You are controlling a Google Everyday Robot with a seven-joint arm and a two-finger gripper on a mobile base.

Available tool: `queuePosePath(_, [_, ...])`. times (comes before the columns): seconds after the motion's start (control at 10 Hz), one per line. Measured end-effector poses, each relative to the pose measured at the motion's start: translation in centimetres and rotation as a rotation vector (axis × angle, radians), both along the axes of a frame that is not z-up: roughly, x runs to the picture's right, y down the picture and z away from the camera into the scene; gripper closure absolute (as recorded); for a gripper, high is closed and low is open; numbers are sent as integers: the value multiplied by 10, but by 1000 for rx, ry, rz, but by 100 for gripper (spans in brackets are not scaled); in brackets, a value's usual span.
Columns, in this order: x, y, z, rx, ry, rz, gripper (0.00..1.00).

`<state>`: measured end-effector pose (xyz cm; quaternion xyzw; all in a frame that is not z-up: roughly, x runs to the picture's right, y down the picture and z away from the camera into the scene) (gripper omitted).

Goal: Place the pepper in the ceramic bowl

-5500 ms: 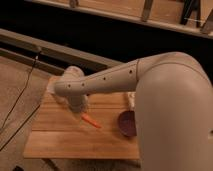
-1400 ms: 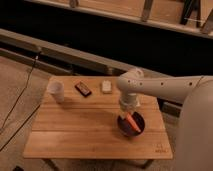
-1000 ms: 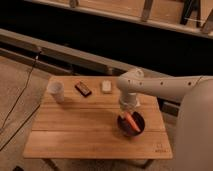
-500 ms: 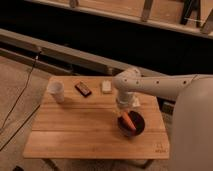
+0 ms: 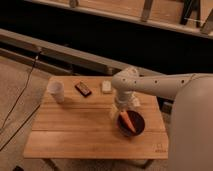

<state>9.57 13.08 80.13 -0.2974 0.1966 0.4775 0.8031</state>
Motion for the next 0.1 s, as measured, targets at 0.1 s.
queuePosePath(0.1, [-4,-9,-8,11,-2,-13,20])
